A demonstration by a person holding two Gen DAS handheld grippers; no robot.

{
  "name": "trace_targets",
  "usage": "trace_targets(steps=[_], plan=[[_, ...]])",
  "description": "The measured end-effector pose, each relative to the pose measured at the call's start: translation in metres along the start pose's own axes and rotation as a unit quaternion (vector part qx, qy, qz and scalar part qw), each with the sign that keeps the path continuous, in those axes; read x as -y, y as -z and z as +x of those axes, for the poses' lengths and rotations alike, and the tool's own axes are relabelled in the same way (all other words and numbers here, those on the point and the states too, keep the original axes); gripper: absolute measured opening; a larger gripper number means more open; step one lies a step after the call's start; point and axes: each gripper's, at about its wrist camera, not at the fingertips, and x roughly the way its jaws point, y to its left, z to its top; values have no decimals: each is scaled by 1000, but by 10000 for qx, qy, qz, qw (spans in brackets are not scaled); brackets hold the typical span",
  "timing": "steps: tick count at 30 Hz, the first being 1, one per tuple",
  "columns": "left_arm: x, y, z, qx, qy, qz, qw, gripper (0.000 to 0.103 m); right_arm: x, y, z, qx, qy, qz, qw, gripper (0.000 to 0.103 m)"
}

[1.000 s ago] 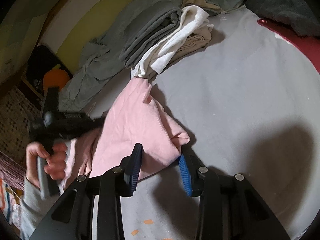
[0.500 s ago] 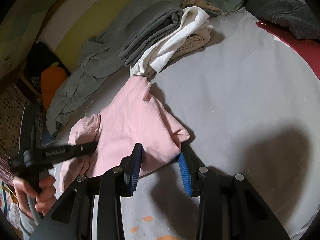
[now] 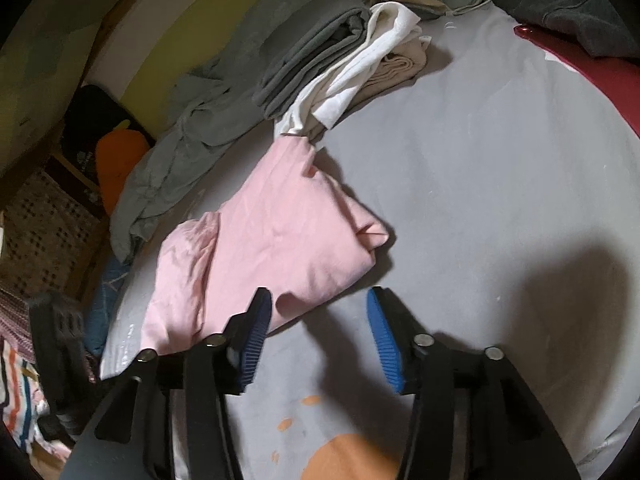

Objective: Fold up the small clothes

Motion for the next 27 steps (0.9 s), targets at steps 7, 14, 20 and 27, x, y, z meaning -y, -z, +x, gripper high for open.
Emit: trace_targets(steps=[7,14,20,27], plan=[[11,12,-26,251,405,267,9985,5,-10,-2,12,267,30,-111,9996,77],[-25,-22,-51,1055,402,-570,9920,5,-20,0,18,518,354,-396,9972,78],[-49,-12,-62,1262,101,-761,9890,5,-2,-2,10,742,104,404,9964,59],[-76,-4,-68,1371,50,-1010,9854,5,1,-22,23,615,274,728,9951,17]])
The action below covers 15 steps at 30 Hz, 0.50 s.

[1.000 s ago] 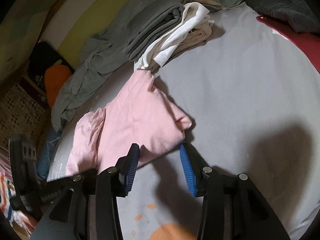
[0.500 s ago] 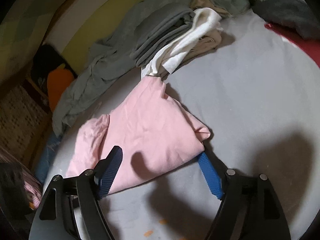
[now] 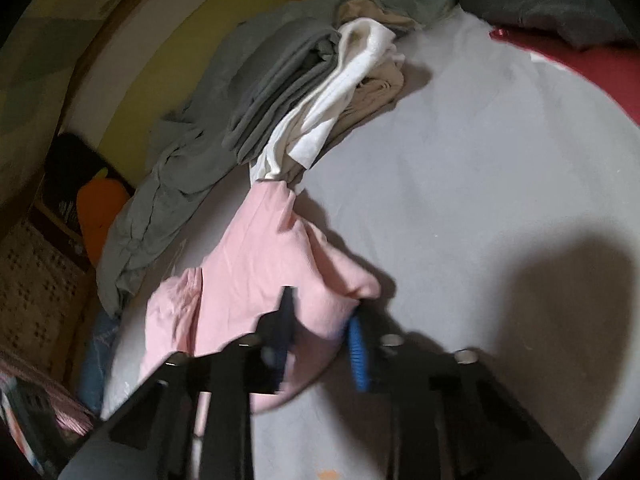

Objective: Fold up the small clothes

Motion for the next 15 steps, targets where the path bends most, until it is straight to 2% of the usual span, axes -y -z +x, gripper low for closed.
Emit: trace_targets(steps=[1,3,5,6,10,13,15], plan=[[-3,-2,-7,80,-38,12,10000,5,-3,0,-1,30,18,35,10000,16],[-12,-7,-23,318,-199,9,9993,5,-23,3,-12,424,223,-295,9984,16],[-22,-12,-35,479,-307,-88,9983,5,-64,17,-24,923,608,-1236,9862,15],[-29,-15,-42,533,-293,-160,9980,5,-79,24,-24,1004,642,-1531,9810,14],[-51,-23,-66,745,-140,-458,9961,4,-148,58,-18,1033,272,-2460,9634,13],[-65,-27,-87,998,-152,-629,9929,4,-201,99,-8,1033,-73,-3324,9375,13],[-72,-29,-97,1124,-195,-703,9910,4,-232,136,10,886,-189,-3880,9172,13]])
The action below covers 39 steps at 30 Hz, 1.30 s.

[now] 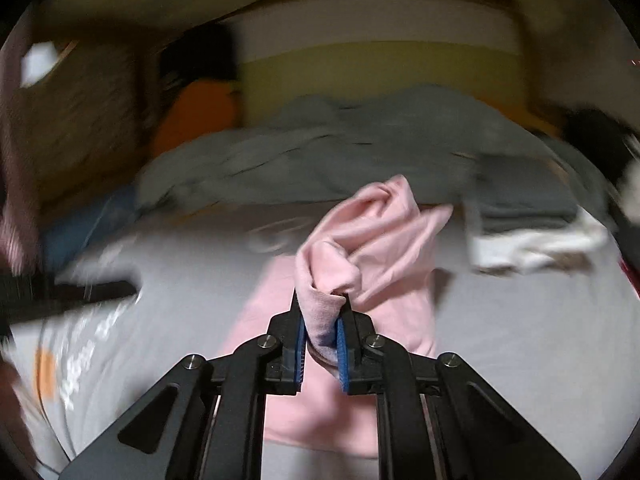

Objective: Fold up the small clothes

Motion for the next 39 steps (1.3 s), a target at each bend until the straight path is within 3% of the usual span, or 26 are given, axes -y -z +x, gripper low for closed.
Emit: trace_targets(steps=[5,8,13,16,18,22,27,30,36,39], plan=[[-20,-7,-9,88,34,-220,9997,4,-45,30,40,-564,-228,-20,9981,13],[-26,-8,-6,55,59,-317,9995,4,-50,33,42,-512,-137,-120,9985,13],[-21,-6,4,-159,195,-116,9996,4,-37,34,28,-535,-344,-100,9979,13],[-19,-2,17,-582,839,-242,9945,4,-34,47,12,-601,-454,-209,9969,15],[-18,2,25,-737,1041,-298,9914,4,-28,51,-1,-631,-675,-114,9957,17],[-7,10,40,-945,1009,-70,9904,4,-5,49,-25,-622,-1096,205,9918,24],[5,22,65,-1322,897,111,9871,4,18,44,-40,-292,-908,464,9944,24],[7,39,76,-1515,491,324,9867,5,33,40,-35,-243,-724,742,9943,24],[-17,63,65,-1337,146,-36,9909,0,43,34,-16,-407,-811,688,9935,24],[-17,56,44,-925,-48,-27,9957,0,46,45,-11,-543,-860,755,9919,24]])
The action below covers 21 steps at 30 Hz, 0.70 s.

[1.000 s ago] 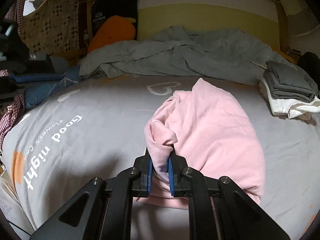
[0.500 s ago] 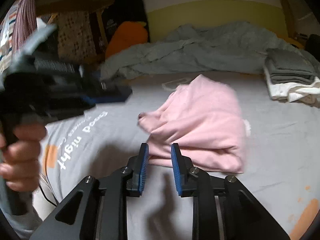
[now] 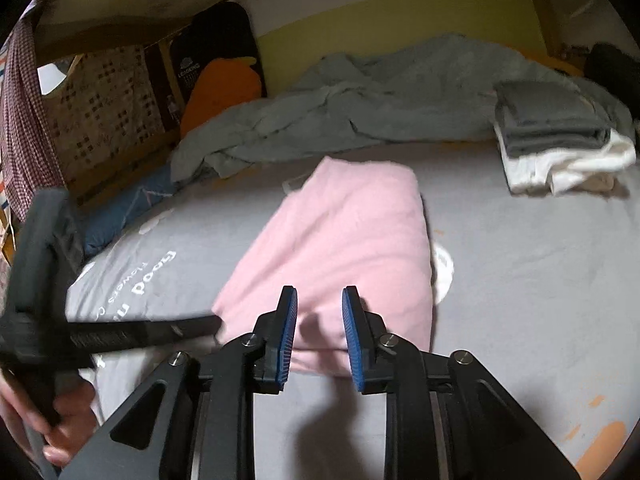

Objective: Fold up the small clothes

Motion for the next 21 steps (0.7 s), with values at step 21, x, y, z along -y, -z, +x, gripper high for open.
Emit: trace_targets(steps=[21], plan=[[39,-3,-3,189,103,540,9983,4,38,21,-16,246,1005,261,9943,43]])
